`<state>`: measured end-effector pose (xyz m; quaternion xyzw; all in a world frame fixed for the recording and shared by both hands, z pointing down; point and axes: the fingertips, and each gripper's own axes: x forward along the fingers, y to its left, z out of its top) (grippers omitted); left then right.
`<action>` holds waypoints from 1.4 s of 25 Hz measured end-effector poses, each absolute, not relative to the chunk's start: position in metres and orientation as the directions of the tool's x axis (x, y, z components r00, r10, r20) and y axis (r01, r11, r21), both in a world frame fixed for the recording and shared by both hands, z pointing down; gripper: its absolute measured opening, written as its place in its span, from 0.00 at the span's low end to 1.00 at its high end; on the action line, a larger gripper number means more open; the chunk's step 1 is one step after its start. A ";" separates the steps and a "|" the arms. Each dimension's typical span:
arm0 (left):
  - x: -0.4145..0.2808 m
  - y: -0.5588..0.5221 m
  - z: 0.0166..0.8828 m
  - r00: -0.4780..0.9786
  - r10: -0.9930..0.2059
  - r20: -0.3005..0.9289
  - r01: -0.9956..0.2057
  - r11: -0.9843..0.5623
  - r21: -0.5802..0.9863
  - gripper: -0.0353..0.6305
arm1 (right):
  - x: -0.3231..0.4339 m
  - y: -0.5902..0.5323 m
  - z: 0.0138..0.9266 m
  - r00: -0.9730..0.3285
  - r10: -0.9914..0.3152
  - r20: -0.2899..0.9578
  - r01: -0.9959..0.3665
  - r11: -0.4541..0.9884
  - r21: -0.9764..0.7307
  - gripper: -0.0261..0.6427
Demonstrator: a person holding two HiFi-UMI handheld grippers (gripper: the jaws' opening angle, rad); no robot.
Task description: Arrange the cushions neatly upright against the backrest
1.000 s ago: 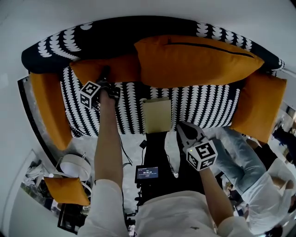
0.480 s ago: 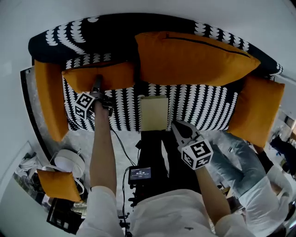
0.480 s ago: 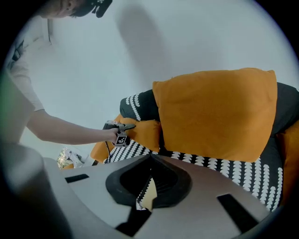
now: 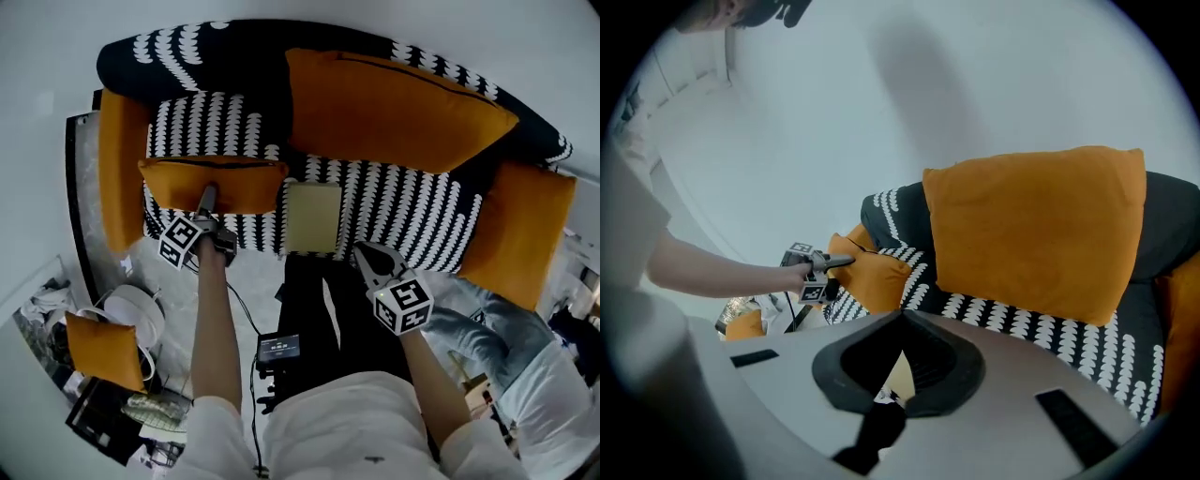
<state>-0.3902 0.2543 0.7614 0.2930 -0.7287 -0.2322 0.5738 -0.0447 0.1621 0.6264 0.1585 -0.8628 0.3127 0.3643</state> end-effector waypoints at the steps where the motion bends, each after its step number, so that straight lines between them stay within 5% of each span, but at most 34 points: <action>1: -0.383 0.264 0.754 -0.176 -0.692 0.700 -0.162 0.722 0.673 0.60 | -0.040 0.165 0.623 -0.690 -0.042 0.723 -0.491 0.761 -0.424 0.05; 12: -0.338 0.340 0.715 -0.151 -0.626 0.765 -0.239 0.774 0.586 0.60 | -0.014 0.201 0.598 -0.715 -0.006 0.699 -0.418 0.805 -0.421 0.05; 21: -0.414 0.359 0.710 -0.098 -0.465 0.880 -0.573 0.749 0.332 0.60 | -0.065 0.209 0.601 -0.687 -0.040 0.726 -0.459 0.798 -0.390 0.05; 26: -0.481 0.374 0.722 -0.105 -0.271 0.957 -0.748 0.655 0.103 0.60 | -0.130 0.229 0.602 -0.669 -0.066 0.741 -0.507 0.769 -0.389 0.05; 35: -0.575 0.365 0.759 -0.146 -0.101 0.984 -0.863 0.500 -0.076 0.60 | -0.226 0.266 0.590 -0.656 -0.100 0.748 -0.559 0.730 -0.393 0.05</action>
